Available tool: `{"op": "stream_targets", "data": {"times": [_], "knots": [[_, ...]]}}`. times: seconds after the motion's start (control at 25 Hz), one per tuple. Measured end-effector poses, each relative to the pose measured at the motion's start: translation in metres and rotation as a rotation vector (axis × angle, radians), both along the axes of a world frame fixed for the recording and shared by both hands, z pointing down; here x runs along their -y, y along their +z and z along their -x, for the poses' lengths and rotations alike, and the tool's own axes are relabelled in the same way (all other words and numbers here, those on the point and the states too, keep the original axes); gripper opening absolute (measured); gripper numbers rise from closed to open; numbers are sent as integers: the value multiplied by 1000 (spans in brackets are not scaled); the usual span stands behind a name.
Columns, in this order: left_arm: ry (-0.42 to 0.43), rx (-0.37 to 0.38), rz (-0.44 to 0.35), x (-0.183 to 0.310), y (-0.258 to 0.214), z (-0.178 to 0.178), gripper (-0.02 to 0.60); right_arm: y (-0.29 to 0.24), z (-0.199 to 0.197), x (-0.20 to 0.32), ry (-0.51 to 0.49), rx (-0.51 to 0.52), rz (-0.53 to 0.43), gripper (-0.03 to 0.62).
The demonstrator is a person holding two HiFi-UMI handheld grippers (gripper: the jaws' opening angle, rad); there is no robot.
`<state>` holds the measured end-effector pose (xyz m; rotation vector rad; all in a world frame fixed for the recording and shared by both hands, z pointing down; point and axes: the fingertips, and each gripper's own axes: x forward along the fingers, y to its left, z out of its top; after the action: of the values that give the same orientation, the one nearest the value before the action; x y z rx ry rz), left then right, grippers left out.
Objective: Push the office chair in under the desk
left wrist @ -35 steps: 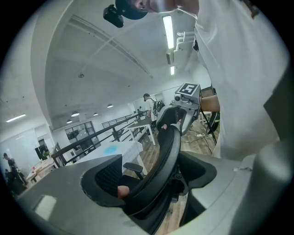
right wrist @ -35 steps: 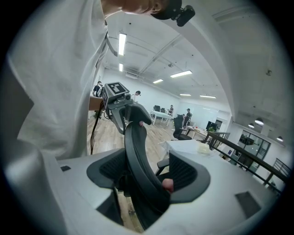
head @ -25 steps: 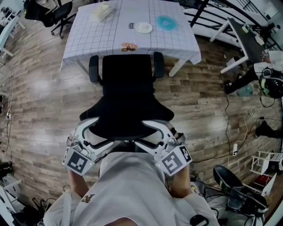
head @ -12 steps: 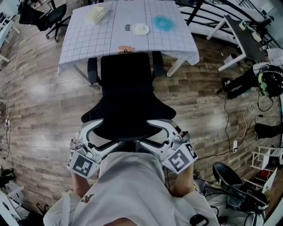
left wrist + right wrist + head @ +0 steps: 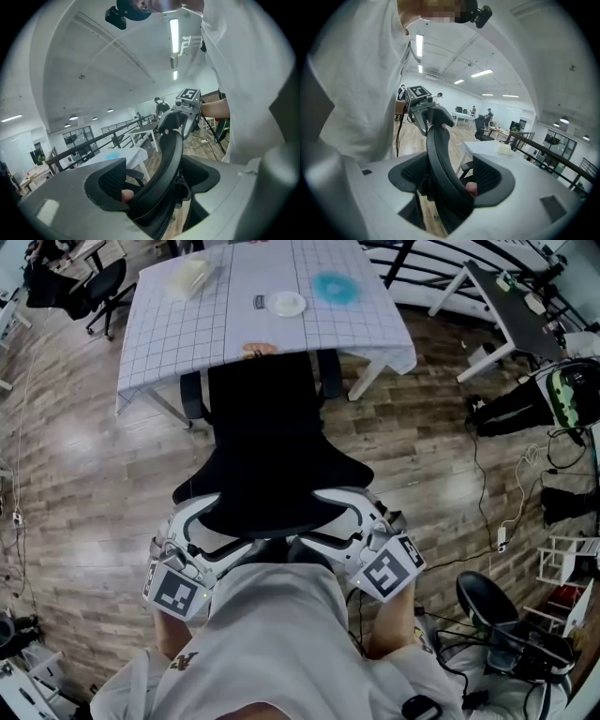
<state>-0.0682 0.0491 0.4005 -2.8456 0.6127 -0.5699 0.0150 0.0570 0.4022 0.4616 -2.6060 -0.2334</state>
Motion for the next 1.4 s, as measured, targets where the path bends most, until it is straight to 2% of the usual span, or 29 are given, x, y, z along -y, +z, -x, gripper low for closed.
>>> {"op": "stream_targets", "data": {"times": [0.6, 0.8, 1.16, 1.4], "knots": [[-28, 7, 22, 36, 2, -17, 380, 0, -17, 36, -19, 4, -26, 310], [-66, 41, 34, 53, -1, -20, 385, -2, -23, 50, -31, 15, -36, 309], [-79, 37, 11, 74, -2, -34, 390, -2, -37, 72, -43, 28, -66, 308], [-94, 40, 28, 88, 2, -37, 388, 0, -42, 87, -51, 24, -62, 308]]}}
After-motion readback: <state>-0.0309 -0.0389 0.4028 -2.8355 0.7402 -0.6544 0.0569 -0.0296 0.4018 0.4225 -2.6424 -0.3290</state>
